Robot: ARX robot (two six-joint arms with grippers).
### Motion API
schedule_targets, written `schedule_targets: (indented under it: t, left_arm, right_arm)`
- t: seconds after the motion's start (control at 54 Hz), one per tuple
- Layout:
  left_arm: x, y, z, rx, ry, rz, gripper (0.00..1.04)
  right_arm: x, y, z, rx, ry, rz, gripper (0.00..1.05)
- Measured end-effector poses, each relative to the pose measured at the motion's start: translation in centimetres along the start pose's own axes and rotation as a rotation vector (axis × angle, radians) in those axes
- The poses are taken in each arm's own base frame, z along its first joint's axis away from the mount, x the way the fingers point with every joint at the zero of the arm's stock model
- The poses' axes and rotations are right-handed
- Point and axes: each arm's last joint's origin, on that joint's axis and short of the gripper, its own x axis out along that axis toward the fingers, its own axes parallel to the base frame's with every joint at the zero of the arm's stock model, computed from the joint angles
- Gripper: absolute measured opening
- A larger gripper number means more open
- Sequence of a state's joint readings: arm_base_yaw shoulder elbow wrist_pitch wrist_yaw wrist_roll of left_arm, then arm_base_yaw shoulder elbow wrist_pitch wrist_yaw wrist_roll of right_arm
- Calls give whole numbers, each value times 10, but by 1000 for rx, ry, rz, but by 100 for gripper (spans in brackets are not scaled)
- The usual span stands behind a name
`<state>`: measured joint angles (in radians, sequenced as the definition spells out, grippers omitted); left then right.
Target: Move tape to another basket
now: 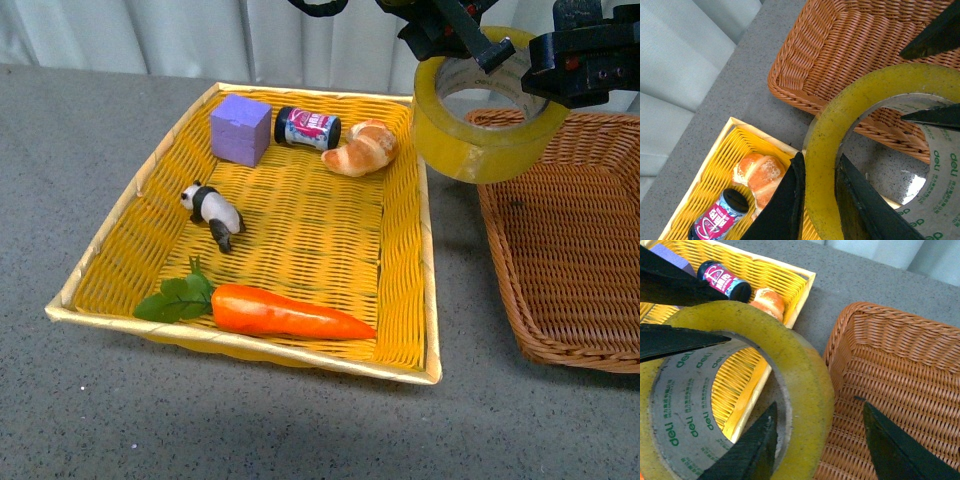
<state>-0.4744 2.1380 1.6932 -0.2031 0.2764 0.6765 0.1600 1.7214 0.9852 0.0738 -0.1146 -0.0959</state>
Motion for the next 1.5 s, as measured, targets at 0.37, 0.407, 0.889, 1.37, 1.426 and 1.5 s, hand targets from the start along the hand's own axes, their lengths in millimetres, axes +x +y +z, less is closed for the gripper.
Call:
schedule_targets:
  t: [0.37, 0.407, 0.889, 1.37, 1.426, 1.5]
  left_arm:
    - [0, 0, 1, -43, -7, -7, 14]
    - [0, 0, 1, -46, -7, -6, 14]
    - [-30, 25, -20, -252, 17, 463, 83]
    - [-70, 21, -105, -830, -19, 968, 98]
    - [-73, 15, -108, -871, -23, 992, 98]
    - [-78, 8, -112, -915, -36, 1035, 98]
  right_arm:
    - [1, -2, 0, 39, 4, -11, 15]
    - [1, -2, 1, 43, 2, -12, 15]
    - [14, -62, -21, 122, 67, -165, 15]
    - [32, -90, -86, 178, 235, -201, 15]
    - [35, -91, -90, 174, 251, -209, 15]
    - [37, -92, -94, 177, 260, -214, 14]
